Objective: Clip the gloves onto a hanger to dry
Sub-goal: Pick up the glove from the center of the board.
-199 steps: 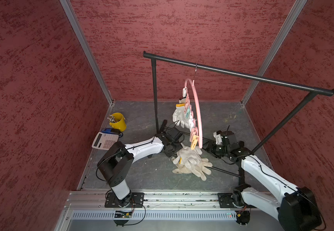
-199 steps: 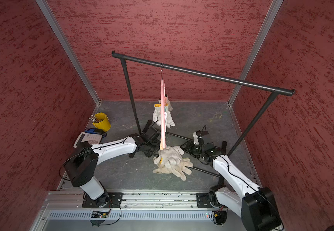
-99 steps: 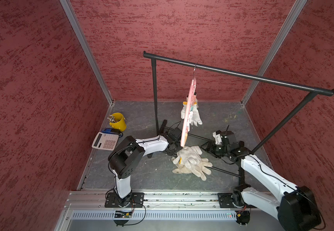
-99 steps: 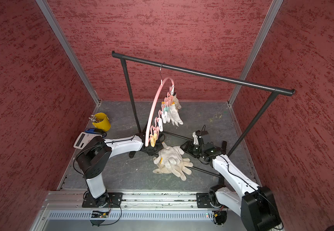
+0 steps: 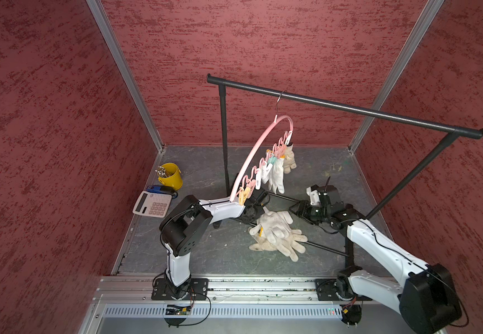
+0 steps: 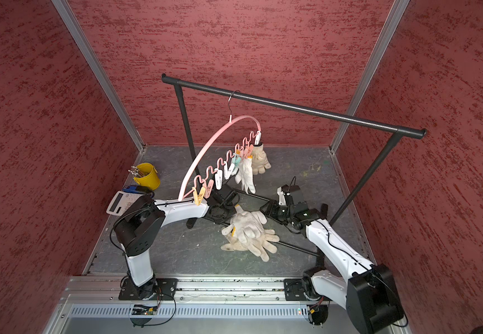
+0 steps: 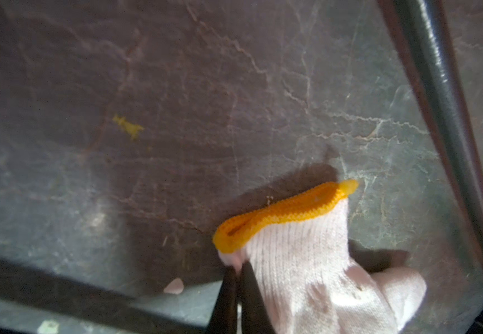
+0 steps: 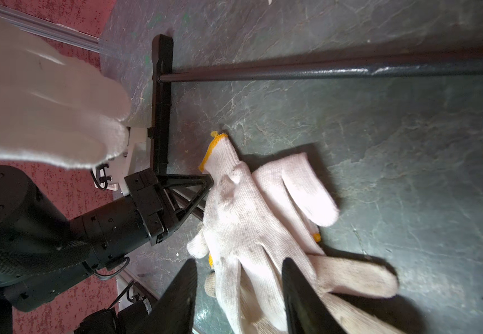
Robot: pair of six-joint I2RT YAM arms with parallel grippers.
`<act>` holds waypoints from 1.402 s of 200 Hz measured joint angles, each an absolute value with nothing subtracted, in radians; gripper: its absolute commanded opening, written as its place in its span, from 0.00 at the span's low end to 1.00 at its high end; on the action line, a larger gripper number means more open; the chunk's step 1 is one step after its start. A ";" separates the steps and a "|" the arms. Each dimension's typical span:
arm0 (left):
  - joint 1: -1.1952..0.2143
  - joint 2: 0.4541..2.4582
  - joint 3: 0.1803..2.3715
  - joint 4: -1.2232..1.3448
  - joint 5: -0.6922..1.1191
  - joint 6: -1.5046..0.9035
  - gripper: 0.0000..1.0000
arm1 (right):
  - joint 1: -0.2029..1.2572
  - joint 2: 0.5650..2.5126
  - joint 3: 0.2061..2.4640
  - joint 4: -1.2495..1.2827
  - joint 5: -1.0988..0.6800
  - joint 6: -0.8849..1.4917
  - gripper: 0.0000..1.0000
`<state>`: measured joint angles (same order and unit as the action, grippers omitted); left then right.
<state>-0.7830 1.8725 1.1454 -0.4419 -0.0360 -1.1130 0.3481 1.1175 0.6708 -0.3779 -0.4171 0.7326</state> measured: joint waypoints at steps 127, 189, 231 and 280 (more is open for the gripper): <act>-0.815 1.598 1.023 -0.320 -0.075 -0.849 0.00 | 0.348 1.110 0.683 -0.392 -0.414 0.731 0.48; -0.819 1.156 0.823 -0.266 0.027 -0.556 0.00 | 0.348 1.081 0.769 -0.352 -0.498 0.671 0.47; -0.848 0.962 0.829 -0.315 0.205 -0.426 0.00 | 0.348 0.981 0.770 -0.280 -0.628 0.607 0.47; -0.923 0.852 0.864 -0.430 0.311 -0.323 0.00 | 0.348 0.822 0.720 -0.128 -0.742 0.590 0.46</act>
<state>-0.9230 0.8520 0.8642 -0.4301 0.3107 -0.3229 0.3485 0.8223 0.7197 -0.1280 -0.7422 0.5903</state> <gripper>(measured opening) 0.049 0.458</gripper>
